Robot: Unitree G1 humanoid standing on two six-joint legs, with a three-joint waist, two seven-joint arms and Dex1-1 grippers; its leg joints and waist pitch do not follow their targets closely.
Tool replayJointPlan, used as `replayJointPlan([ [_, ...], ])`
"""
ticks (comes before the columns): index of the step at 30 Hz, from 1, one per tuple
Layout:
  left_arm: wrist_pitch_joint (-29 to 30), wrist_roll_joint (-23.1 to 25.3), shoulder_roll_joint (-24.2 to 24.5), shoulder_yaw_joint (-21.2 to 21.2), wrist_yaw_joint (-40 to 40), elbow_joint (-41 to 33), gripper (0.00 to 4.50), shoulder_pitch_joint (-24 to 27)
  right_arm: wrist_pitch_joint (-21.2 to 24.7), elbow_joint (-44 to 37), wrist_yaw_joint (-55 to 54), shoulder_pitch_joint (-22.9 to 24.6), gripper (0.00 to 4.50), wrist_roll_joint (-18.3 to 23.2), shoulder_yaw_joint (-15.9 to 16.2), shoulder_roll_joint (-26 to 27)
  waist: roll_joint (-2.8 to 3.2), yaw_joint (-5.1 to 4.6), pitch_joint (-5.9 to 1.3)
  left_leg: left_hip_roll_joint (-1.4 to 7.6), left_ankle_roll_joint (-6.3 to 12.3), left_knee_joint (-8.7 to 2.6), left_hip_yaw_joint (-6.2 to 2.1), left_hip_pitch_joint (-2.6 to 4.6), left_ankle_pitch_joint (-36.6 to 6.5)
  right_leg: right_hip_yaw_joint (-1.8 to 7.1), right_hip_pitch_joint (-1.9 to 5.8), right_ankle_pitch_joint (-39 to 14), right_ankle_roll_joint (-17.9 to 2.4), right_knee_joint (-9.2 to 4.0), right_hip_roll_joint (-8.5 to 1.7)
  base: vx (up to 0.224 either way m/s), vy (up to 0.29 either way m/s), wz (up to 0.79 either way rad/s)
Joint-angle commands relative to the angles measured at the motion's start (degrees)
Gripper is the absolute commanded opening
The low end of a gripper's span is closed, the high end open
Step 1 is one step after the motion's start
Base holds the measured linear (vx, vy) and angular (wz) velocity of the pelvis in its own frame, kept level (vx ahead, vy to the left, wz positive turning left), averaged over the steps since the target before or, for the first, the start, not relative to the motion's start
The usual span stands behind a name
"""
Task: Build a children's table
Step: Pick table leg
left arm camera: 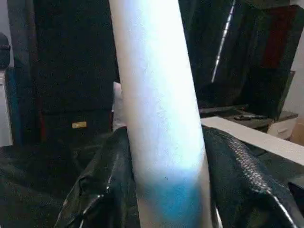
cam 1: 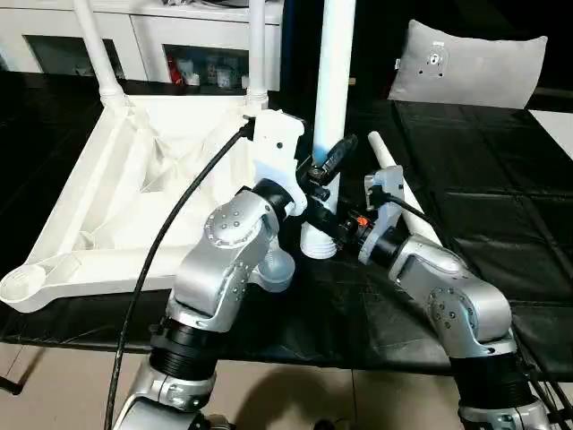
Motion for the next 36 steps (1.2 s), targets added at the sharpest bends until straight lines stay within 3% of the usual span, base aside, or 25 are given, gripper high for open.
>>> replayJointPlan([
  [1,-0.2,1.71,0.03,0.65,1.42,1.29,2.04,-0.94,-0.79,-0.8,0.05,-0.64,1.91,-0.42,-0.28,-0.16,-0.17,-0.29,-3.6,2.08,1.33,-4.42,0.36,-0.85,-4.17,2.99,3.86,-13.45,-7.44,-4.56,-4.21,0.0,0.0,0.0],
  [11,-0.29,1.97,0.06,1.46,1.97,2.16,1.93,-1.02,-1.39,-0.37,-0.51,-0.78,1.91,-1.19,-0.26,-0.16,-0.11,-1.18,-3.54,2.05,1.67,-4.43,0.32,-0.98,-4.66,2.97,3.89,-13.7,-7.84,-4.7,-4.21,0.0,0.0,0.0],
  [23,-0.52,2.07,-0.16,2.0,2.82,2.75,1.91,-1.19,-1.31,0.56,-0.7,-1.22,1.91,-2.02,-0.52,-0.36,-0.56,-1.28,-3.51,2.12,2.01,-4.5,0.4,-0.98,-4.31,3.01,3.81,-14.32,-7.73,-4.73,-4.27,0.0,0.0,0.0],
  [29,-0.72,1.52,-0.32,2.94,3.35,2.93,1.91,-1.05,-1.43,2.07,-2.84,-1.99,1.91,-4.15,-0.34,-0.65,-0.51,-1.57,-3.33,2.07,1.7,-4.56,0.41,-1.01,-4.89,3.02,3.69,-15.7,-7.44,-4.9,-4.26,0.0,0.0,0.0],
  [30,-0.72,1.41,-0.35,3.08,3.38,2.98,1.91,-1.06,-1.27,1.97,-2.62,-1.85,1.91,-3.69,-0.64,-0.59,-0.26,-1.55,-3.34,2.07,1.68,-4.59,0.33,-1.02,-4.66,3.02,3.74,-15.29,-7.45,-4.8,-4.29,0.0,0.0,0.0],
  [31,-0.72,1.33,-0.37,3.18,3.4,3.0,1.89,-1.05,-1.11,1.89,-2.5,-1.75,2.47,-3.35,-0.87,-0.53,-0.41,-1.64,-3.36,2.08,1.8,-4.58,0.36,-1.05,-4.62,3.04,3.77,-14.67,-7.48,-4.82,-4.26,0.0,0.0,0.0],
  [36,-0.75,0.7,0.32,4.12,2.76,3.12,1.88,-1.52,-0.38,0.07,-0.2,-0.79,2.87,-1.68,-1.18,-1.22,-0.31,-1.68,-3.37,1.98,2.45,-4.52,0.38,-1.09,-4.3,3.0,3.9,-13.36,-7.76,-4.83,-4.17,0.0,0.0,0.0],
])
